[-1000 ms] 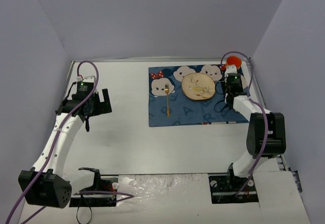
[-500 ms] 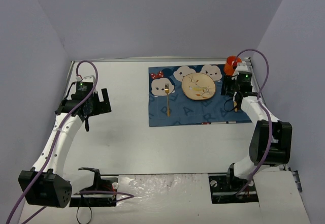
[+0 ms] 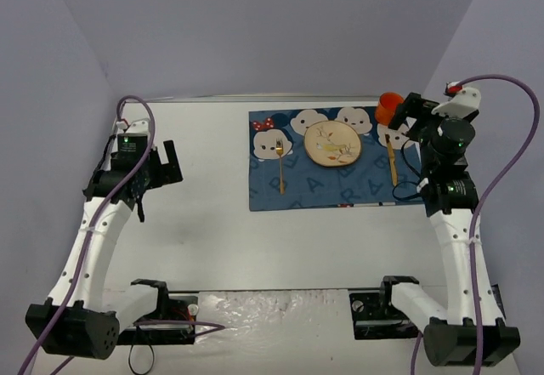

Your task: Set the dinner table for one person

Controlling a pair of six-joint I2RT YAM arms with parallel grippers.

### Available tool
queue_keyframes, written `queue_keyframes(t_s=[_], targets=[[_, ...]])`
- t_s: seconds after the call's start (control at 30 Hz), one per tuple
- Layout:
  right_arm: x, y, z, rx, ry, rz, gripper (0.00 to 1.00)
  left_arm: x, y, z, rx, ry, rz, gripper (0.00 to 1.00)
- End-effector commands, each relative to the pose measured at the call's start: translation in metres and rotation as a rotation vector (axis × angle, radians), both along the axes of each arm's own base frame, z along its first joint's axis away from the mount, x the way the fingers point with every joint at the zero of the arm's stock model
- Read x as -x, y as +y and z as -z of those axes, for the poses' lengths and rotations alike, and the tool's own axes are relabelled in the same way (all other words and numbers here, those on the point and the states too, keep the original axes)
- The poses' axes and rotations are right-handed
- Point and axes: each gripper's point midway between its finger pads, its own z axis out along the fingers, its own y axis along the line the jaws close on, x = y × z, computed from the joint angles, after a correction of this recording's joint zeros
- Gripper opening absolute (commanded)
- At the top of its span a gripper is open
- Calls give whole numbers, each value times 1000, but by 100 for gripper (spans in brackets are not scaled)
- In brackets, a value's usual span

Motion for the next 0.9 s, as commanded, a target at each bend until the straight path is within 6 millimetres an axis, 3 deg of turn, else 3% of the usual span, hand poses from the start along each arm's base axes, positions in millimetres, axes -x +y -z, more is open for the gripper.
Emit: queue_keyframes(t_s=[0.0, 0.2, 0.47, 0.63, 0.87], targets=[[38, 10, -51, 21, -103, 60, 100, -2, 3, -64, 16, -170, -16, 97], [104, 10, -61, -7, -190, 43, 100, 22, 6, -94, -2, -245, 7, 97], [153, 18, -39, 65, -216, -50, 100, 56, 4, -102, -4, -331, 62, 97], [161, 15, -21, 29, -220, -33, 100, 66, 8, -90, -11, -367, 45, 97], [158, 16, 3, -4, -192, -25, 100, 69, 13, -72, 5, -416, -3, 97]])
